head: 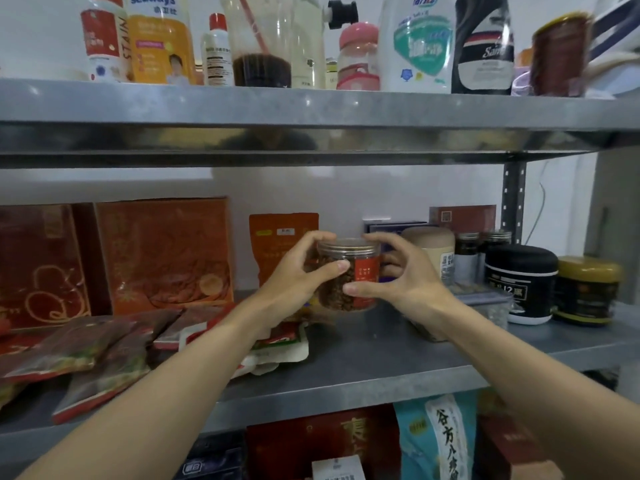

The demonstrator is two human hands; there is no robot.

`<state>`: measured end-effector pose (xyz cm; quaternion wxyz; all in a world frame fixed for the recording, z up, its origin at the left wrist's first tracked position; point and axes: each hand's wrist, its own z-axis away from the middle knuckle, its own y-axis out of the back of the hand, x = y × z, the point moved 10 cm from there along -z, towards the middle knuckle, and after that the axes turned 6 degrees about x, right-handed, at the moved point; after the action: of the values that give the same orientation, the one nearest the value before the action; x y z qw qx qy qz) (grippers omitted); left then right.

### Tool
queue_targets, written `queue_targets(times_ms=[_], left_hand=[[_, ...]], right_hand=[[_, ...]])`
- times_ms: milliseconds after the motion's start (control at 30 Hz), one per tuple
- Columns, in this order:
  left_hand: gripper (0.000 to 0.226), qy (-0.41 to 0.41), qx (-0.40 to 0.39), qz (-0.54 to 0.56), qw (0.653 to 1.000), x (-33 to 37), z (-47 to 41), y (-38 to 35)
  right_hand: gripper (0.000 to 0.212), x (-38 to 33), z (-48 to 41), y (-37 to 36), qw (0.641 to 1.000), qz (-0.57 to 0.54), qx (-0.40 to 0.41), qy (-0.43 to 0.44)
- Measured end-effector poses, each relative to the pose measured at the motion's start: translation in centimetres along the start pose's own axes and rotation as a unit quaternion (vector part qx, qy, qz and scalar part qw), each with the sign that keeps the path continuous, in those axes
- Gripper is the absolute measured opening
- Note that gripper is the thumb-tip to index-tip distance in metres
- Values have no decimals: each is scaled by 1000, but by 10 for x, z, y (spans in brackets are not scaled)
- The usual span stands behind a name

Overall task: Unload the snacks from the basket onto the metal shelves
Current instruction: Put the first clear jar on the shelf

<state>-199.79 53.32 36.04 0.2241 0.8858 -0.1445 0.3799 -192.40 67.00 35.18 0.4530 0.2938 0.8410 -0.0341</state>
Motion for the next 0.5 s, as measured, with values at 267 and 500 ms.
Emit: queue_targets(times_ms=[267, 500], left_hand=[[34, -22, -56, -182, 982, -9, -54, -12], [37, -9, -101, -332, 938, -54, -81, -7]], right_hand=[[76, 24, -29, 15, 996, 54, 71, 2], [78, 90, -71, -7, 984, 133, 107, -53]])
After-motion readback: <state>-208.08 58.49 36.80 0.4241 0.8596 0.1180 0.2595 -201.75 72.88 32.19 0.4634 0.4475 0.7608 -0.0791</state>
